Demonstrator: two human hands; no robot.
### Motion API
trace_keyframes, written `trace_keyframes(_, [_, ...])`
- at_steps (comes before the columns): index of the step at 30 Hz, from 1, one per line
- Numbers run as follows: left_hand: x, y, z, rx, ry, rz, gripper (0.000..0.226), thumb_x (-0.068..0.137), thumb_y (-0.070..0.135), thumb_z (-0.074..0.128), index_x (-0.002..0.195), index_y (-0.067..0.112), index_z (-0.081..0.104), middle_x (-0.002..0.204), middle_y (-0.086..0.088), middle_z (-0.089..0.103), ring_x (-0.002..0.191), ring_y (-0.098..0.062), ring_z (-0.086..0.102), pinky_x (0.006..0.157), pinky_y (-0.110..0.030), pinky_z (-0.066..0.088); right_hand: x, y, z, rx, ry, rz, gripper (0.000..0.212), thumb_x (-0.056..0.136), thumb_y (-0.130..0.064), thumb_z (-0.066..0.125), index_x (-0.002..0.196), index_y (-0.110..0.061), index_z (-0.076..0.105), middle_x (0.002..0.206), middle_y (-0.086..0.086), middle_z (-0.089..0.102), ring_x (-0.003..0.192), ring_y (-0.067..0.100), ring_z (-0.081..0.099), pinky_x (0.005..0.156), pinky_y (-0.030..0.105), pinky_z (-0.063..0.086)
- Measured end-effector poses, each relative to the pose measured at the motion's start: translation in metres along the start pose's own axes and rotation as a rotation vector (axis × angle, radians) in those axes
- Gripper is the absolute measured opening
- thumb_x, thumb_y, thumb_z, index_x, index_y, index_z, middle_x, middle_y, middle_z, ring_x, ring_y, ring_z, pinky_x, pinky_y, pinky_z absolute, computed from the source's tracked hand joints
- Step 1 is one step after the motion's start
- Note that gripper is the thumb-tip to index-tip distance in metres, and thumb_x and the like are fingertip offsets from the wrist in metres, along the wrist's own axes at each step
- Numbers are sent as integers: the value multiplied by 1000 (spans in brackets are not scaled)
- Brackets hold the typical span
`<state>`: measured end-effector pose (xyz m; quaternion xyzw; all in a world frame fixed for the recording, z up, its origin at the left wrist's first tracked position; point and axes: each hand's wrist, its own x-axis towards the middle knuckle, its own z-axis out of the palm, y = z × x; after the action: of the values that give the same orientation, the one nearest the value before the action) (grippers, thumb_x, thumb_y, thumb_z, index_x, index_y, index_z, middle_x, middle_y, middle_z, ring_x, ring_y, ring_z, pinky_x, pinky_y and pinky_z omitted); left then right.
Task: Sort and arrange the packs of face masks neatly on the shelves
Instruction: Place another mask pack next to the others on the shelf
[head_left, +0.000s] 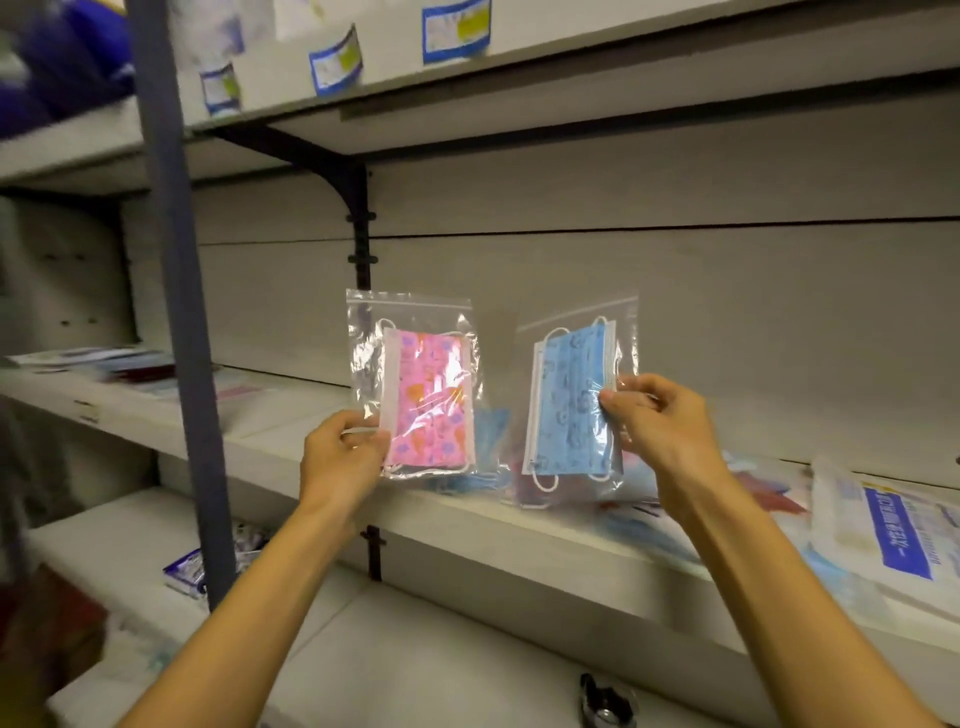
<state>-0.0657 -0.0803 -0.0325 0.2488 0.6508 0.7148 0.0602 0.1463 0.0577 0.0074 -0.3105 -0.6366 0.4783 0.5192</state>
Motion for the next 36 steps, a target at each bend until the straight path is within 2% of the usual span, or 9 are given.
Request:
trace_keyframes(5, [18, -15, -45, 41, 50, 23, 19, 84, 0, 59, 97, 13, 65, 85, -7, 66, 68, -14, 55, 62, -23, 43, -16, -15, 40, -7, -68, -9, 5, 90, -7, 61, 96, -6, 62, 76, 4, 62, 71, 14, 60, 67, 26, 50])
trace_keyframes(10, [43, -24, -109, 25, 121, 26, 20, 86, -3, 57, 94, 14, 62, 81, -4, 63, 75, -18, 58, 69, -24, 47, -37, -32, 106, 19, -152, -9, 4, 90, -7, 62, 94, -7, 61, 78, 3, 64, 71, 12, 62, 71, 29, 53])
trace_keyframes(15, [74, -21, -189, 2, 165, 40, 24, 85, -6, 56, 83, 18, 59, 82, -5, 62, 76, -18, 58, 78, -32, 49, -63, -45, 186, 20, -217, -8, 3, 90, -10, 62, 89, -11, 59, 88, 6, 66, 76, 15, 64, 61, 25, 47])
trace_keyframes(19, [107, -30, -261, 42, 213, 36, 19, 84, -2, 59, 88, 16, 62, 88, -7, 65, 82, -20, 61, 75, -30, 50, -84, -54, 257, 30, -271, -15, 5, 90, -10, 63, 92, -8, 59, 92, 6, 67, 79, 14, 66, 60, 23, 48])
trace_keyframes(25, [145, -55, -362, 111, 314, -27, 18, 84, 4, 63, 100, 15, 64, 94, -4, 66, 91, -23, 63, 84, -41, 54, -115, -53, 363, 41, -371, -22, 6, 91, -9, 61, 86, -8, 57, 88, 3, 68, 74, 8, 68, 55, 19, 51])
trace_keyframes(30, [183, -74, -422, 143, 388, -39, 17, 83, 3, 62, 91, 17, 65, 93, -6, 65, 90, -24, 60, 87, -37, 49, -126, -45, 433, 24, -411, -37, 13, 91, -8, 59, 99, 2, 56, 86, 1, 68, 65, 3, 68, 48, 13, 48])
trace_keyframes(32, [199, -82, -437, 141, 407, -21, 20, 83, 2, 61, 83, 22, 63, 92, -7, 64, 87, -25, 60, 81, -37, 49, -126, -42, 458, -7, -417, -73, 13, 92, -8, 58, 98, 3, 56, 82, 0, 67, 67, 3, 67, 49, 15, 50])
trace_keyframes(34, [215, -91, -448, 124, 420, -14, 24, 83, 1, 61, 77, 24, 60, 92, -10, 64, 84, -25, 59, 75, -35, 49, -121, -36, 485, -29, -407, -114, 9, 92, -9, 57, 91, 0, 56, 74, -3, 63, 75, 10, 69, 56, 27, 58])
trace_keyframes(36, [232, -99, -457, 120, 433, -27, 20, 84, 1, 62, 80, 20, 61, 93, -10, 64, 86, -26, 60, 77, -37, 51, -111, -29, 511, -41, -411, -148, 8, 90, -12, 58, 82, -10, 57, 65, -3, 57, 80, 18, 69, 70, 39, 60])
